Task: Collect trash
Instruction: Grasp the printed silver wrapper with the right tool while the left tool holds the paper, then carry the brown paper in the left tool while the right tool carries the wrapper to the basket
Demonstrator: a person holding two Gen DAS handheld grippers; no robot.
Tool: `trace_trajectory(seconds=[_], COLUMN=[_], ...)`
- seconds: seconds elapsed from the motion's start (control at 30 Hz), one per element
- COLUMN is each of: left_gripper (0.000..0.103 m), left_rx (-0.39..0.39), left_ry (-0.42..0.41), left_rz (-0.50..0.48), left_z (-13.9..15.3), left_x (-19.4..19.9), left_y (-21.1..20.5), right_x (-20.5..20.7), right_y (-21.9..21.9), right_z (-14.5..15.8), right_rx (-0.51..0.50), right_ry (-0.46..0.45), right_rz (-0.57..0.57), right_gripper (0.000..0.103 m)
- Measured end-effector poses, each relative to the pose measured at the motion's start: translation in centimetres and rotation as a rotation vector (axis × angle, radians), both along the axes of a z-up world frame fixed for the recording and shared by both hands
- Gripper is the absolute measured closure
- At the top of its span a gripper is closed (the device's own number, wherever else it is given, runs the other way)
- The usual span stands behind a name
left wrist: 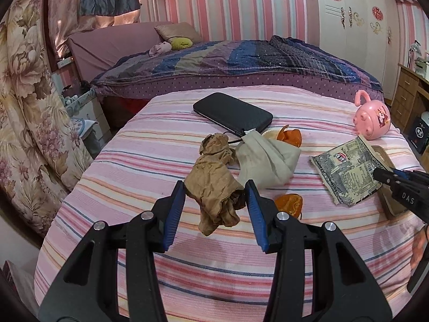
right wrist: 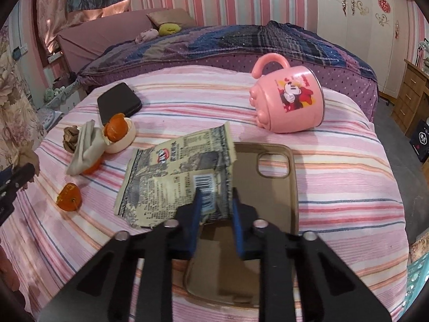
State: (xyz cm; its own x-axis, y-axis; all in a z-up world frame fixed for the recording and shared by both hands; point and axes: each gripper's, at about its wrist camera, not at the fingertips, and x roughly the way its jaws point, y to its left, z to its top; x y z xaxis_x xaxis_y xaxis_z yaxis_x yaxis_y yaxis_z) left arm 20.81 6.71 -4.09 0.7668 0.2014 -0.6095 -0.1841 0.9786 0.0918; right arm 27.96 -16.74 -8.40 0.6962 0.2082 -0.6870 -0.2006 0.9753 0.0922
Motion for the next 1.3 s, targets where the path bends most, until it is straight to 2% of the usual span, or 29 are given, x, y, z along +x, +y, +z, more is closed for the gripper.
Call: trace_trajectory(seconds=[0.47, 0.83, 1.3], left_gripper=[0.058, 0.058, 0.058], left_rx=[-0.021, -0.047, -0.033], left_ry=[-0.025, -0.061, -0.093], left_rz=[0.004, 0.008, -0.033], left_z=[0.5, 1.6, 2.4], left_x=[-0.3, -1.4, -3.9], left_y=[0.3, 0.7, -1.7], right_x=[-1.9, -4.7, -9.6], right_y=[-0.3, 0.6, -4.3], right_z=[2.4, 4.4, 7.4], right_rx=[0.007, -0.037, -0.019], right_ry=[-0.099, -0.175, -0.244], right_rz=[0.011, 0.064, 0.002], right_gripper=[0.094, 0.096, 0.098])
